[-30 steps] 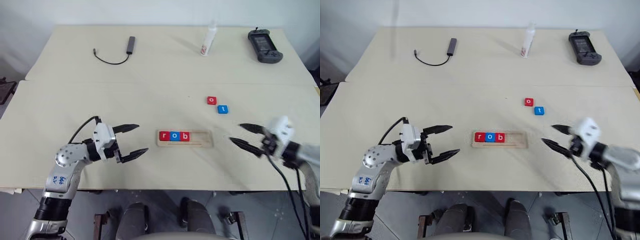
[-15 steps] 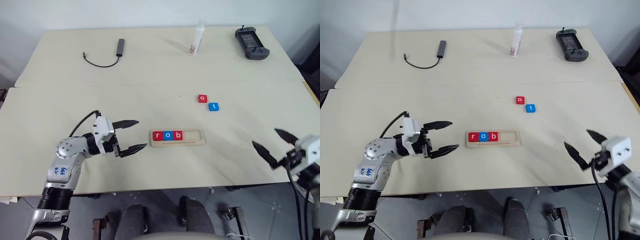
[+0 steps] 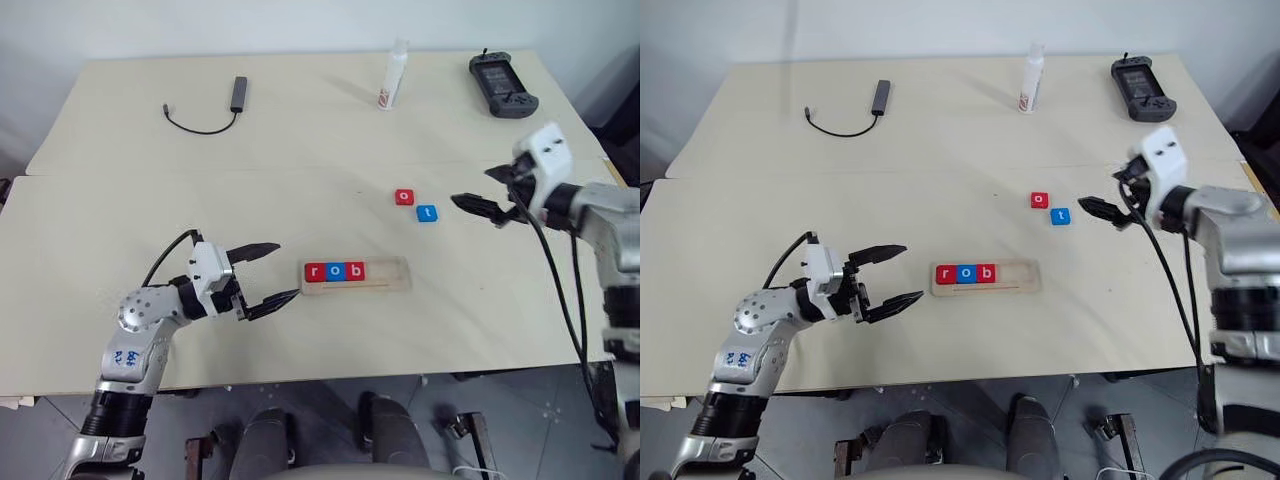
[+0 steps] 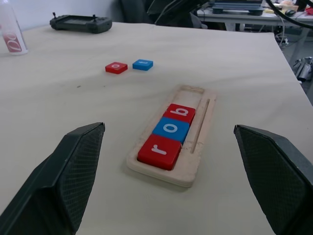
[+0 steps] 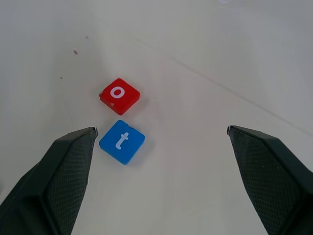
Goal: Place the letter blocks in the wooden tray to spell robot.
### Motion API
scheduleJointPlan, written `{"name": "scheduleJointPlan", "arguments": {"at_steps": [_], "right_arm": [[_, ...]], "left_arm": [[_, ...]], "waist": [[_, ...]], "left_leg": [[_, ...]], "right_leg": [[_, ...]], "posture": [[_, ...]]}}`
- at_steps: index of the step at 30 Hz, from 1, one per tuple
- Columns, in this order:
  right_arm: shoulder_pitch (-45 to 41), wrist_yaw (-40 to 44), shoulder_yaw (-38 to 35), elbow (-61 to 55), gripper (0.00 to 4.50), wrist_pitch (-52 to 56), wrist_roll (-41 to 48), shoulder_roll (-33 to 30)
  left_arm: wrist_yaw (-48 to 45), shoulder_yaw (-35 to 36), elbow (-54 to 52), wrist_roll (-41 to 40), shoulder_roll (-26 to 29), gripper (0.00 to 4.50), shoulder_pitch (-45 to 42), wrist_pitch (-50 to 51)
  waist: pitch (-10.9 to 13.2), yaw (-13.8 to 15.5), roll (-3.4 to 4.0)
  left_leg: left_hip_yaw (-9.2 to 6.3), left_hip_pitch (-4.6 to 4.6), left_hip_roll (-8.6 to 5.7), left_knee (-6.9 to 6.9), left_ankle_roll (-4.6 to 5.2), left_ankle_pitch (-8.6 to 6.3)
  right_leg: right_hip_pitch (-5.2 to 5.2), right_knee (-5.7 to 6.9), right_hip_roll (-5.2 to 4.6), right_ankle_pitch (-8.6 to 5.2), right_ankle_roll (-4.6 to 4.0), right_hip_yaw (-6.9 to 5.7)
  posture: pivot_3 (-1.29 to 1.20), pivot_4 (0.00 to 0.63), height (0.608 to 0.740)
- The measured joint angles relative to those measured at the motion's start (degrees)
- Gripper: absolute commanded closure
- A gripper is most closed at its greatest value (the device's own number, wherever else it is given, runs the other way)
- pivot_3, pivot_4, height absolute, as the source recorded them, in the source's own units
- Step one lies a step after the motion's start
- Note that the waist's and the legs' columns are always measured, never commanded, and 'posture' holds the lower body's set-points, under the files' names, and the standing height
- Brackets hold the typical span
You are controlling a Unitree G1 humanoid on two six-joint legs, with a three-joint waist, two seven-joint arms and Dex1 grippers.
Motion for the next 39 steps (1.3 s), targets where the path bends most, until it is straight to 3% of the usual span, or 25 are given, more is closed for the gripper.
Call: {"name": "scheduleJointPlan", "arguments": {"at_steps": [7, 17, 23, 30, 39], "right_arm": [[-5.82, 2.25, 4.72, 8.94, 0.05, -1.85, -3.74, 3.44], [-7.4, 3.64, 5.49, 9.79, 0.05, -1.41, -4.5, 4.65], [-9.76, -7.94, 4.45, 9.33, 0.05, 9.91, -5.7, 11.99], [-11.74, -18.64, 1.6, 12.47, 0.05, 10.67, -5.75, 20.44], [-13.77, -27.8, 0.71, 16.27, 0.05, 12.04, -7.34, 24.84]], "left_arm": [[1.77, -0.08, -2.29, -0.07, -0.49, 0.0, 1.49, 0.87], [2.47, -0.09, -3.53, -0.05, -0.53, 0.0, 1.78, 1.02], [2.49, -0.36, -3.42, -0.05, -0.56, 0.0, 1.32, 1.11], [2.79, -0.52, -3.46, -0.01, -0.64, 0.0, 1.49, 1.11], [3.77, -0.48, -4.11, -0.01, -0.62, 0.0, 2.82, 1.11]], "waist": [[0.0, -0.27, 0.0], [0.0, -0.29, 0.0], [0.0, -0.4, 0.01], [0.0, -0.26, 0.01], [-0.01, -0.71, 0.02]], "left_leg": [[-0.08, -0.26, 0.0, 0.02, 0.0, 0.0], [-0.17, -0.33, 0.0, 0.05, -0.01, 0.0], [-0.18, -0.35, 0.02, 0.05, -0.03, 0.02], [-0.24, -0.42, -0.01, 0.04, -0.04, 0.02], [-0.24, -0.39, 0.01, 0.01, -0.06, 0.03]], "right_leg": [[-0.15, -0.02, 0.0, 0.0, 0.01, -0.15], [-0.15, -0.04, 0.0, 0.0, 0.01, -0.24], [-0.18, -0.01, 0.0, 0.0, 0.0, -0.25], [-0.18, -0.04, 0.01, 0.0, 0.01, -0.3], [-0.18, -0.03, 0.02, 0.0, 0.01, -0.3]], "posture": [[0.0, 0.15, 0.74], [0.0, 0.15, 0.74], [0.0, 0.15, 0.74], [0.0, 0.15, 0.74], [0.0, 0.15, 0.74]]}}
